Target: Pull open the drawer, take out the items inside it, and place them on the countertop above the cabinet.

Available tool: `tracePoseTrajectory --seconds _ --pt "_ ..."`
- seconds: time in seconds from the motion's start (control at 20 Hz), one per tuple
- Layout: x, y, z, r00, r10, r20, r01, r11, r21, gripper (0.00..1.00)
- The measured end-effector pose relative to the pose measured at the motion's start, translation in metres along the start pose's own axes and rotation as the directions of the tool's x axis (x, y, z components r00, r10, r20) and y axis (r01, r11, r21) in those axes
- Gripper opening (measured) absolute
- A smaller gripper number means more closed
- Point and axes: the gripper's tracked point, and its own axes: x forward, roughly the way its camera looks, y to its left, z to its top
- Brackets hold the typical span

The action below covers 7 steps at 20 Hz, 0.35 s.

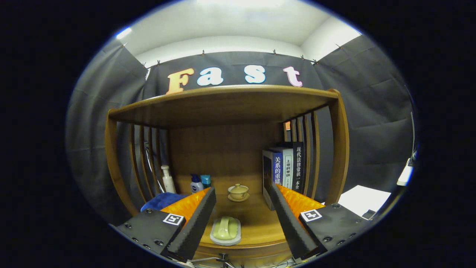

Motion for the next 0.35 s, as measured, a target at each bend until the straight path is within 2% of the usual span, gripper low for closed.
tracePoseTrajectory --seconds 0.35 --pt "-0.0006 0.0118 0.0137 1.0 0.014 0.007 -0.014 1.0 -0.012 0.98"
